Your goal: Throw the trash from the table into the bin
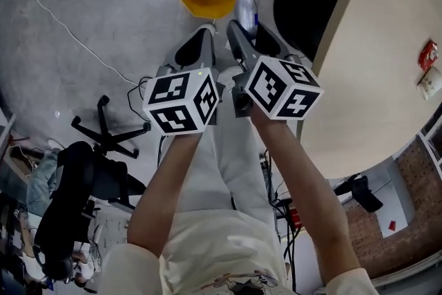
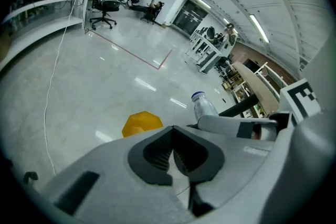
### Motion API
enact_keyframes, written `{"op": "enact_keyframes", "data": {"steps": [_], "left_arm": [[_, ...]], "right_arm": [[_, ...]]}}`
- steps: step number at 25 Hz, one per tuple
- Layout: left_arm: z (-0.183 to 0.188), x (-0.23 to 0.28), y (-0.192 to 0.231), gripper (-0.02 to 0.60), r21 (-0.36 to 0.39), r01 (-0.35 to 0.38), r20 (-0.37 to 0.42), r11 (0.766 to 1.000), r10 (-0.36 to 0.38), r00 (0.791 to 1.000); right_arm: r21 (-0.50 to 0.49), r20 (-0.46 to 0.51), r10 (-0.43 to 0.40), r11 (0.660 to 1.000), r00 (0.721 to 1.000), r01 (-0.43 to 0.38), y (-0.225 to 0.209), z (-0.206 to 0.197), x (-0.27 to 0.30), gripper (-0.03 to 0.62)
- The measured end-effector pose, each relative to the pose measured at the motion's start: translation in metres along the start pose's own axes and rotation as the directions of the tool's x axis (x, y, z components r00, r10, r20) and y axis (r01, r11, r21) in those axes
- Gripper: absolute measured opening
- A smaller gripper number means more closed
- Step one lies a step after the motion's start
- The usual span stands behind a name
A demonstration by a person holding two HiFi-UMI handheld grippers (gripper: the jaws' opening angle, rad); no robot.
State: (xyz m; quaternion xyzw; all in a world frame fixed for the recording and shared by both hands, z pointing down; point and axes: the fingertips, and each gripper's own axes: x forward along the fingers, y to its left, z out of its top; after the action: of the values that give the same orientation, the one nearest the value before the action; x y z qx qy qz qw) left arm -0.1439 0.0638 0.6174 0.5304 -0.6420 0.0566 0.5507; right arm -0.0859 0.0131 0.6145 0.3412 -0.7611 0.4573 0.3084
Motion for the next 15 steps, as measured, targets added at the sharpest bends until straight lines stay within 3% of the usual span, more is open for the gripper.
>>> {"op": "enact_keyframes", "data": {"steps": [7,15], "left_arm": [[-0.032,0.051,0.045,0.006,-0.025,-0.041,-0.022,0.999,0.040,0.999],[-0.047,0.101,0.088,0.006,-0.005,-0.044,-0.021,0.999,0.044,0.999]], "right_arm": [[0.063,-0.014,-0.036,0.997,0.999,0.037,-0.038,-0.038,0.065,0.216],[0.048,-0.075,-0.082,0.995,0.994,0.086,-0.086,-0.074,0.148,0.216]]}}
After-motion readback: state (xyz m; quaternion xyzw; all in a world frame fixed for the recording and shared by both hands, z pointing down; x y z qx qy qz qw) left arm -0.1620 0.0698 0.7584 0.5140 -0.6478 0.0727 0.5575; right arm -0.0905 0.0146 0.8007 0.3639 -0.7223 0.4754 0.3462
